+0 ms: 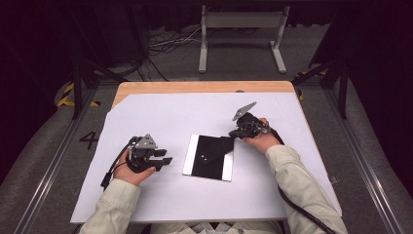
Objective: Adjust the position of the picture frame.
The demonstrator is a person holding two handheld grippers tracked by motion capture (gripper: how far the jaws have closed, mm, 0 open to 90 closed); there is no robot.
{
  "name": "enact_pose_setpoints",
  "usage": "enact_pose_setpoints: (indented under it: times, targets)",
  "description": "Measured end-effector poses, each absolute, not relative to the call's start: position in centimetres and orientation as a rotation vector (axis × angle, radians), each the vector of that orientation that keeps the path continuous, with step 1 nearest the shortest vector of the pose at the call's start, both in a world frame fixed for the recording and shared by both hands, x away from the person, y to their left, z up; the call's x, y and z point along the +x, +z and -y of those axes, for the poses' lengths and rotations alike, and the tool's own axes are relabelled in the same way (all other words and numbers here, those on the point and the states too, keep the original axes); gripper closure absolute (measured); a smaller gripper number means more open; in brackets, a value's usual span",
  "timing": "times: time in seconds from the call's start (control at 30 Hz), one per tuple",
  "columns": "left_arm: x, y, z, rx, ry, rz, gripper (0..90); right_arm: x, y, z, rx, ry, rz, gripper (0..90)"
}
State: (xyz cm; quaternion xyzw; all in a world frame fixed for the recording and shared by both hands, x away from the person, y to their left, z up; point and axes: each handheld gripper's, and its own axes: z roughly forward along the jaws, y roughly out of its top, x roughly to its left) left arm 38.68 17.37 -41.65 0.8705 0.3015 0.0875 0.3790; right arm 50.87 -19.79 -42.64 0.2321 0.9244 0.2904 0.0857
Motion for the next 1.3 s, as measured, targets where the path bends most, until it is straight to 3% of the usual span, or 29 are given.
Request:
enact_pose_setpoints:
  times: [0.33, 0.6, 1.3]
  targets:
    - [37.8, -41.7, -17.2, 2.256, 0.174, -0.759, 68.0, 48.2, -42.7, 19.9, 0.664, 0.861, -2.76, 90.0]
    - [37.9, -42.3, -16.8, 2.295, 0.109, -0.737, 89.8, 46.4, -43.1, 20.5, 0.717, 0.948, -2.754, 90.0]
    - [37.6, -41.7, -16.9, 2.348, 0.044, -0.667, 90.0, 42.3, -43.4, 20.6, 0.747, 0.985, -2.664, 90.0]
